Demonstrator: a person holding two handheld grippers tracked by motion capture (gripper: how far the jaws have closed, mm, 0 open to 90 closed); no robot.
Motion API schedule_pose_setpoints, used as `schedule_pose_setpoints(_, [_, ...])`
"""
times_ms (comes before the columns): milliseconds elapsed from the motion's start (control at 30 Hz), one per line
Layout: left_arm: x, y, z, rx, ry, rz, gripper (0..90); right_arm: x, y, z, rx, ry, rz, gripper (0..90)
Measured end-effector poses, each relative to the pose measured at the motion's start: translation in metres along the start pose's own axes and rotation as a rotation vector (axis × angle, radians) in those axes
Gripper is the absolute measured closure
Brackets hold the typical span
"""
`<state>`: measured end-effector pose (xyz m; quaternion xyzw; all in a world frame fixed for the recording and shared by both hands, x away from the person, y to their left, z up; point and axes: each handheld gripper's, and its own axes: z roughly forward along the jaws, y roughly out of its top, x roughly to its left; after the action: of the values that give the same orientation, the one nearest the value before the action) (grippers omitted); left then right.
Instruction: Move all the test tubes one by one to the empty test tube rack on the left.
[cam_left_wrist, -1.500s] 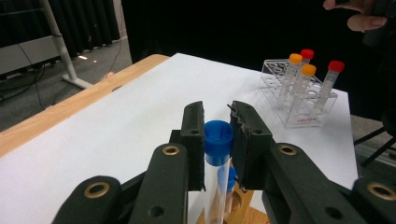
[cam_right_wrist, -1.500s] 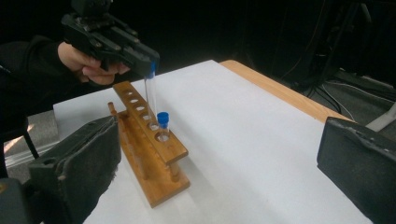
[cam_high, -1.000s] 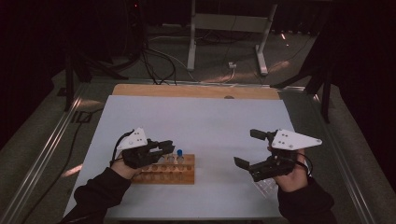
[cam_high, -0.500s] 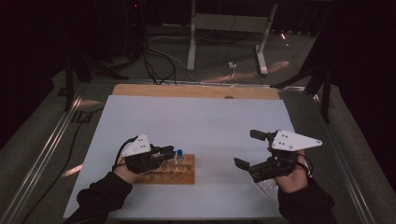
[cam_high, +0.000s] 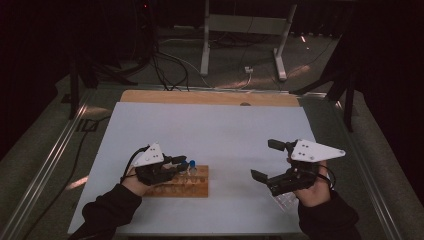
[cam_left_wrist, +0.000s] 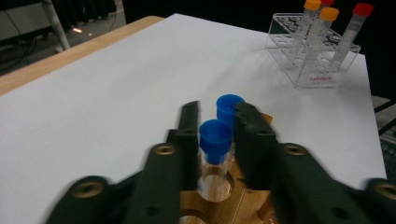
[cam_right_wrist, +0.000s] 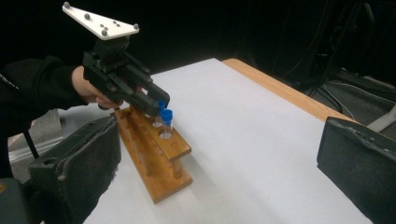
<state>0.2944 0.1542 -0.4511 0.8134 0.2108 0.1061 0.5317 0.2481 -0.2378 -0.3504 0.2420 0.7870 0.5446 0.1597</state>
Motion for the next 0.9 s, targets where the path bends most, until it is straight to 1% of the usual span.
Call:
schedule_pose_setpoints(33, [0.000,0.001,-0.002,-0.012,-0.008,0.001,65.5,0.000,0.000,-0.001,0.002,-0.001,-0.004,0.0])
schedule_pose_setpoints(100, [-0.001,0.003,-0.006,-0.020,0.003,-0.009,52.2,0.000,0.001,-0.002,0.003,0.001,-0.008,0.0])
schedule_pose_setpoints(133, [0.000,0.005,-0.009,-0.031,0.001,-0.013,48.2,0.000,0.002,-0.003,0.004,0.000,-0.011,0.0])
schedule_pose_setpoints(167, [0.000,0.006,-0.012,-0.039,0.009,-0.021,45.7,-0.001,0.003,-0.005,0.003,0.000,-0.018,0.0])
schedule_pose_setpoints(200, [0.000,0.007,-0.015,-0.053,0.006,-0.030,42.3,-0.002,0.003,-0.007,-0.009,0.002,-0.017,0.0])
schedule_pose_setpoints(233, [0.000,0.008,-0.019,-0.070,0.004,-0.033,40.7,-0.003,0.004,-0.010,-0.026,0.005,-0.020,0.0])
schedule_pose_setpoints(267, [0.000,0.009,-0.022,-0.081,0.008,-0.038,39.4,-0.004,0.005,-0.013,-0.051,-0.004,-0.030,0.0])
schedule_pose_setpoints(300, [0.000,0.010,-0.025,-0.093,0.004,-0.044,36.3,-0.005,0.005,-0.017,-0.080,-0.024,-0.039,0.0])
schedule_pose_setpoints(333, [-0.001,0.011,-0.028,-0.101,0.010,-0.045,32.9,-0.006,0.006,-0.021,-0.098,-0.024,-0.040,0.0])
schedule_pose_setpoints(367, [-0.002,0.012,-0.031,-0.110,0.009,-0.051,29.3,-0.009,0.007,-0.024,-0.107,-0.019,-0.034,0.0])
schedule_pose_setpoints(400, [-0.003,0.013,-0.034,-0.115,0.004,-0.055,25.8,-0.011,0.007,-0.029,-0.106,-0.029,-0.030,0.0])
schedule_pose_setpoints(433, [-0.004,0.014,-0.036,-0.119,0.004,-0.060,20.4,-0.013,0.008,-0.033,-0.101,-0.043,-0.041,0.0])
schedule_pose_setpoints(467, [-0.005,0.015,-0.039,-0.126,-0.011,-0.057,17.1,-0.015,0.008,-0.037,-0.093,-0.062,-0.047,0.0])
schedule_pose_setpoints(500, [-0.007,0.015,-0.042,-0.136,-0.014,-0.054,15.5,-0.017,0.007,-0.041,-0.089,-0.076,-0.049,0.0])
schedule_pose_setpoints(533, [-0.008,0.016,-0.044,-0.141,-0.017,-0.060,13.1,-0.019,0.007,-0.046,-0.081,-0.088,-0.044,0.0])
schedule_pose_setpoints(567, [-0.009,0.016,-0.046,-0.141,-0.035,-0.060,9.9,-0.022,0.005,-0.050,-0.072,-0.103,-0.041,0.0])
schedule_pose_setpoints(600, [-0.009,0.016,-0.047,-0.137,-0.047,-0.061,8.0,-0.024,0.004,-0.055,-0.067,-0.114,-0.031,0.0])
schedule_pose_setpoints(633, [-0.010,0.015,-0.048,-0.131,-0.045,-0.058,6.1,-0.027,0.001,-0.060,-0.067,-0.131,-0.016,1.3])
schedule_pose_setpoints(667, [-0.011,0.014,-0.049,-0.133,-0.049,-0.054,2.7,-0.031,-0.002,-0.064,-0.064,-0.142,0.001,5.7])
schedule_pose_setpoints(700, [-0.011,0.013,-0.049,-0.138,-0.053,-0.059,2.1,-0.033,-0.006,-0.068,-0.065,-0.149,0.021,5.9])
schedule_pose_setpoints(767, [-0.011,0.010,-0.051,-0.149,-0.044,-0.049,0.7,-0.038,-0.016,-0.074,-0.054,-0.176,0.040,6.0])
schedule_pose_setpoints(800, [-0.011,0.009,-0.051,-0.150,-0.040,-0.044,0.7,-0.040,-0.020,-0.077,-0.052,-0.177,0.059,6.1])
schedule_pose_setpoints(867, [-0.010,0.006,-0.052,-0.149,-0.033,-0.038,0.7,-0.043,-0.031,-0.081,-0.032,-0.226,0.056,13.1])
schedule_pose_setpoints(900, [-0.009,0.006,-0.052,-0.150,-0.028,-0.038,0.7,-0.045,-0.037,-0.084,-0.023,-0.235,0.060,14.6])
